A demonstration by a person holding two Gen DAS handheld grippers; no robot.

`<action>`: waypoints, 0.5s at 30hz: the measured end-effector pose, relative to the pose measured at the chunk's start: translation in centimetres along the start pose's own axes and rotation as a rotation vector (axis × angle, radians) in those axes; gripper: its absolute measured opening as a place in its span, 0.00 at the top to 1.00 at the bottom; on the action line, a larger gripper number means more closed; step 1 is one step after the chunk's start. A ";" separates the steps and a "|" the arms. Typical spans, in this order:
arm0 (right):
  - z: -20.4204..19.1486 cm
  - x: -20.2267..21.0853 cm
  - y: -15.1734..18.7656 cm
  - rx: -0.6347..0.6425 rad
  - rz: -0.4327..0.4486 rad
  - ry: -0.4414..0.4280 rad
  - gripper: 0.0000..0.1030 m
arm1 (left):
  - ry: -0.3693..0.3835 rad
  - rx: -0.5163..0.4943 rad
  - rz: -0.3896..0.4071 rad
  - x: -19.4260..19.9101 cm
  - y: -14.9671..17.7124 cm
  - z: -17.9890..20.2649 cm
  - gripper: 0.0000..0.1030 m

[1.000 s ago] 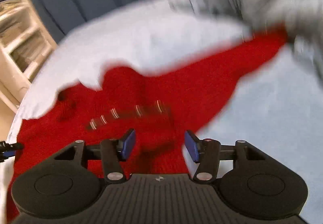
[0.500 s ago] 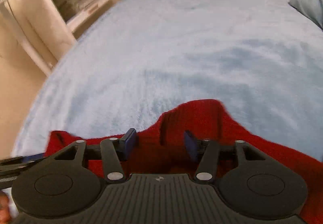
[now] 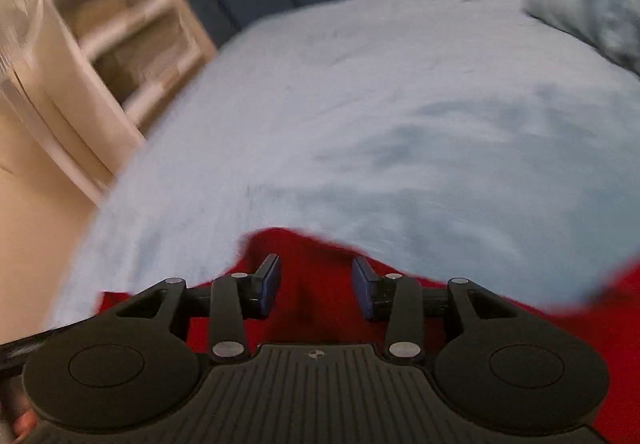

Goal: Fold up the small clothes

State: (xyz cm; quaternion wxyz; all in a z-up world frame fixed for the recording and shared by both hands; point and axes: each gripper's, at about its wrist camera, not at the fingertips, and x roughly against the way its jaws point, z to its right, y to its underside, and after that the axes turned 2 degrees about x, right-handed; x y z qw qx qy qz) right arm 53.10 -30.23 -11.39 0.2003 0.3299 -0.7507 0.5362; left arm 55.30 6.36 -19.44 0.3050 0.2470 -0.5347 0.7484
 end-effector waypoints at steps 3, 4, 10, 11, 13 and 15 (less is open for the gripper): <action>3.6 7.5 2.8 0.028 0.112 0.117 0.49 | 0.036 -0.035 -0.001 2.3 1.3 1.0 0.16; 5.2 9.1 3.7 0.001 0.130 0.166 0.46 | 0.049 -0.054 -0.018 2.7 1.9 1.5 0.12; 16.8 12.9 7.9 -0.426 0.122 0.343 0.44 | -0.054 -0.162 -0.140 -1.2 3.9 4.4 0.57; 18.4 12.7 8.3 -0.486 0.100 0.352 0.46 | -0.049 -0.099 -0.113 -0.9 3.5 4.1 0.75; 20.0 11.5 8.9 -0.565 0.076 0.382 0.45 | -0.043 -0.028 -0.098 -0.4 2.9 3.5 0.78; 20.8 10.2 8.9 -0.596 0.079 0.399 0.46 | -0.047 -0.018 -0.101 -0.5 3.2 3.0 0.77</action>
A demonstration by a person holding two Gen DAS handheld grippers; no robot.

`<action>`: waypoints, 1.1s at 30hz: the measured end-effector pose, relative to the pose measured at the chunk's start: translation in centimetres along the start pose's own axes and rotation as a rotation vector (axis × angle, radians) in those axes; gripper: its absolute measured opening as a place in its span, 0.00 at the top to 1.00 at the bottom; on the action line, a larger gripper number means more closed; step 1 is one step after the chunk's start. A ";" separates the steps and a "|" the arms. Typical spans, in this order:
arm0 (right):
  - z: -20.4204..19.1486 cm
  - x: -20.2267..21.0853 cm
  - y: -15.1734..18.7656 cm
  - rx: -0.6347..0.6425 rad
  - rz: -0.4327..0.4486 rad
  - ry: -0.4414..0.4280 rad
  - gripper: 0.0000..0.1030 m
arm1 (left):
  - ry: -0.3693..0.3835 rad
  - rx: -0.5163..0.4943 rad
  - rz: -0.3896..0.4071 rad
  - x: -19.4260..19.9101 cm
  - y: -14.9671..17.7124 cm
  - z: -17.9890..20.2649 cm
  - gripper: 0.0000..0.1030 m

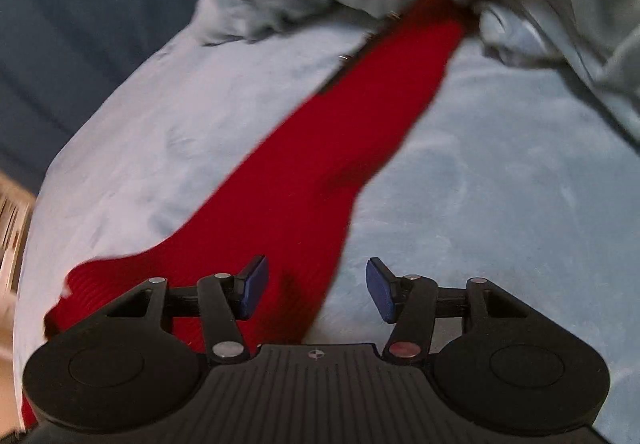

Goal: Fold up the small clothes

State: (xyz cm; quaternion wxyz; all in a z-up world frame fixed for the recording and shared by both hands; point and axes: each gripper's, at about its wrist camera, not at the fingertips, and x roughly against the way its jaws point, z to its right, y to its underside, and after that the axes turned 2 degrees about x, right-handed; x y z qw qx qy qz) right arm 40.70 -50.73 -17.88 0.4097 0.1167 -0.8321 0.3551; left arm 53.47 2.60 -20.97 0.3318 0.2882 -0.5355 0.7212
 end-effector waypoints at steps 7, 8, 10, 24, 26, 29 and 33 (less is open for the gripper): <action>2.9 -4.6 -4.8 -0.186 0.129 0.096 0.28 | -0.018 0.003 -0.010 0.1 0.1 0.2 0.58; 2.7 -5.1 -5.6 -0.186 0.136 0.089 0.31 | -0.027 -0.001 -0.008 0.2 0.1 0.3 0.54; 2.4 -5.2 -7.0 -0.182 0.153 0.048 0.90 | -0.034 0.004 -0.004 0.2 0.2 0.2 0.53; 8.2 3.6 -2.5 -0.050 0.207 0.366 0.93 | -0.059 0.075 -0.003 1.7 0.2 -0.4 0.36; 8.3 2.4 -2.3 -0.065 0.171 0.404 0.93 | -0.083 0.084 -0.004 2.8 -0.1 -0.6 0.10; 3.3 4.9 -2.4 0.103 0.319 0.402 0.93 | -0.066 0.090 0.024 5.4 -0.6 -1.6 0.09; -10.2 10.3 2.2 0.678 0.670 0.294 0.93 | -0.046 0.111 0.028 8.0 -0.8 -3.3 0.09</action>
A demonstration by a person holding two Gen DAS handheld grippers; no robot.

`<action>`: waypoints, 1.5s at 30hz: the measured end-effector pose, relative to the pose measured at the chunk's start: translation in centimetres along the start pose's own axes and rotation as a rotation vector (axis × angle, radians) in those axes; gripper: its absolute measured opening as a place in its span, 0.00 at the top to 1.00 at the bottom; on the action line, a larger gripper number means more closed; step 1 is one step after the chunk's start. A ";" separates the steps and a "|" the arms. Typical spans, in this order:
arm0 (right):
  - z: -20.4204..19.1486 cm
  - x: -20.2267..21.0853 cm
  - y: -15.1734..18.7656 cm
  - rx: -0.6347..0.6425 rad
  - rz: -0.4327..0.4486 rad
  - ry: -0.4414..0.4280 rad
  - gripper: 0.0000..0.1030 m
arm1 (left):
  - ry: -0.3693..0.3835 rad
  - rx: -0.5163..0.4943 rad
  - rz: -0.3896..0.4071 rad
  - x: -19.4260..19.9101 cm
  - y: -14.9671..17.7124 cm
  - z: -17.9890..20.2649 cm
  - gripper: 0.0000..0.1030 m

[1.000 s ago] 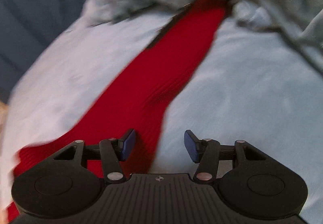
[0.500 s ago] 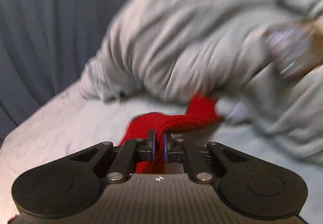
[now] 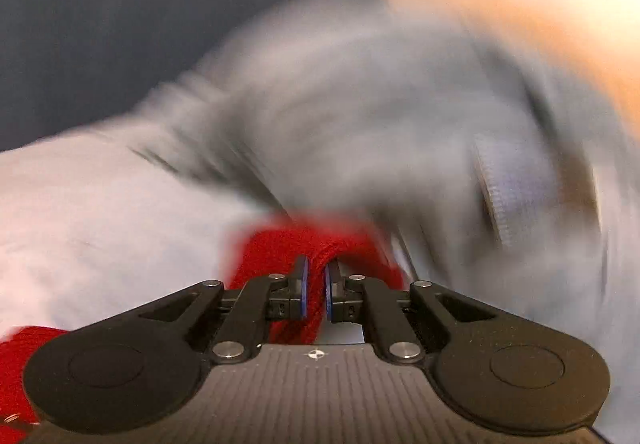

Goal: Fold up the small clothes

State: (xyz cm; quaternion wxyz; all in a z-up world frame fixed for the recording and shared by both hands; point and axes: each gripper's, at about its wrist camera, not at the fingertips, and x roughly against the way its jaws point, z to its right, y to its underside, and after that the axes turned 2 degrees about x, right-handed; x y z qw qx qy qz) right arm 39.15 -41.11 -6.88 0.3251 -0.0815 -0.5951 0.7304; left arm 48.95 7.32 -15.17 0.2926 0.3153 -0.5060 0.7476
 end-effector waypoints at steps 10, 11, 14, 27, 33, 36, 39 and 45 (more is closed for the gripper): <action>-17.6 15.7 14.9 0.930 0.127 -0.691 0.32 | -0.004 0.089 -0.093 0.5 3.2 -4.4 0.09; -16.9 15.5 14.8 0.901 0.109 -0.690 0.25 | -0.004 0.076 -0.096 0.3 3.4 -4.4 0.09; -14.4 13.7 13.7 0.814 0.022 -0.681 0.22 | 0.006 0.065 -0.086 0.0 3.6 -4.2 0.09; -5.4 14.3 13.5 0.293 -0.374 -0.584 0.22 | -0.025 -0.130 -0.117 4.0 9.4 -0.2 0.09; -0.8 24.0 15.1 0.286 -0.437 -0.580 0.22 | -0.090 -0.239 -0.136 11.3 17.2 -2.4 0.09; 0.8 27.9 14.5 0.266 -0.421 -0.590 0.22 | -0.114 -0.258 -0.143 15.3 20.7 -3.0 0.09; 2.4 32.0 13.7 0.242 -0.401 -0.615 0.22 | -0.092 -0.259 -0.148 19.3 23.4 -2.9 0.09; 4.3 37.9 13.1 0.191 -0.355 -0.627 0.22 | -0.018 -0.310 -0.127 25.7 27.2 -1.1 0.09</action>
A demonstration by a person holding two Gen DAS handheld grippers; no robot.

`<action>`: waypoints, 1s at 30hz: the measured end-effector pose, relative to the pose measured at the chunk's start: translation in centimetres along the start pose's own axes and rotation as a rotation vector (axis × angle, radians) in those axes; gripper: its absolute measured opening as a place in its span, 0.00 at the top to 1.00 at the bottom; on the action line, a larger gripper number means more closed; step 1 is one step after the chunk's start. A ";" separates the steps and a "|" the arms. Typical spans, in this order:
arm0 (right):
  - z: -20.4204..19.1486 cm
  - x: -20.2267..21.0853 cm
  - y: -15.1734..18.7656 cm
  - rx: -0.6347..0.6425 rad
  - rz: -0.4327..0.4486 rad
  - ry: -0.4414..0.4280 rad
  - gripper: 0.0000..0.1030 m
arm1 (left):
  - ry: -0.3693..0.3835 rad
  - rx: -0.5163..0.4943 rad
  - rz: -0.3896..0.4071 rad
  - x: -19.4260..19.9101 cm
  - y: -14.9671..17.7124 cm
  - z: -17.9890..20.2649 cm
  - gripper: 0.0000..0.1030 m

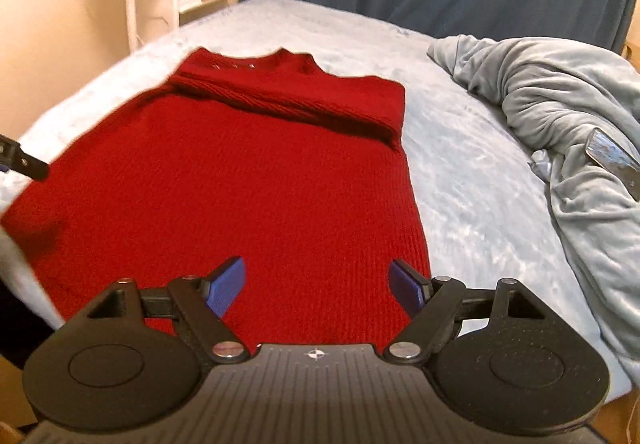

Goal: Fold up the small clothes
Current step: 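Release the cardigan and raise both grippers above the folded body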

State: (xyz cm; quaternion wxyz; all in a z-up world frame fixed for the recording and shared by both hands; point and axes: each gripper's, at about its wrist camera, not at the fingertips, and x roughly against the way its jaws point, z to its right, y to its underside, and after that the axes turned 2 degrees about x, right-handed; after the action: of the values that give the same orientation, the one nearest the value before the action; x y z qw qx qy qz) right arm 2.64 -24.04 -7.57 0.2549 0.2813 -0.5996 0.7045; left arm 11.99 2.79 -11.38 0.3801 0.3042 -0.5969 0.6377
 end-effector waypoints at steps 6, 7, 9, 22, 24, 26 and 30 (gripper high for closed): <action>-0.6 3.2 1.2 -0.086 0.024 -0.008 0.22 | -0.013 -0.088 0.065 3.3 2.7 2.3 0.09; -0.7 3.6 1.4 -0.089 0.026 -0.008 0.22 | -0.017 -0.093 0.071 3.4 2.8 2.4 0.09; -0.8 4.2 1.8 -0.093 0.027 -0.010 0.22 | -0.022 -0.094 0.082 3.9 3.3 2.6 0.09; -0.6 4.1 1.9 -0.098 0.029 -0.009 0.22 | -0.062 -0.081 0.106 4.6 3.5 2.1 0.09; -0.4 3.4 2.1 -0.100 0.011 -0.001 0.22 | -0.073 -0.071 0.099 4.0 3.2 1.6 0.09; 0.1 2.6 2.2 -0.096 -0.008 0.007 0.22 | -0.088 -0.060 0.088 3.1 2.8 1.1 0.09; 1.5 0.3 2.6 -0.081 -0.049 0.051 0.22 | -0.134 -0.037 0.042 0.4 1.8 -0.3 0.09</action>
State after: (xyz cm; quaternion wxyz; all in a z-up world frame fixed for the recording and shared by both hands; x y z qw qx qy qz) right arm 0.76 -25.89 -8.98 0.2984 0.2674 -0.6139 0.6802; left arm 10.31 3.10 -12.05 0.3315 0.3265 -0.6390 0.6125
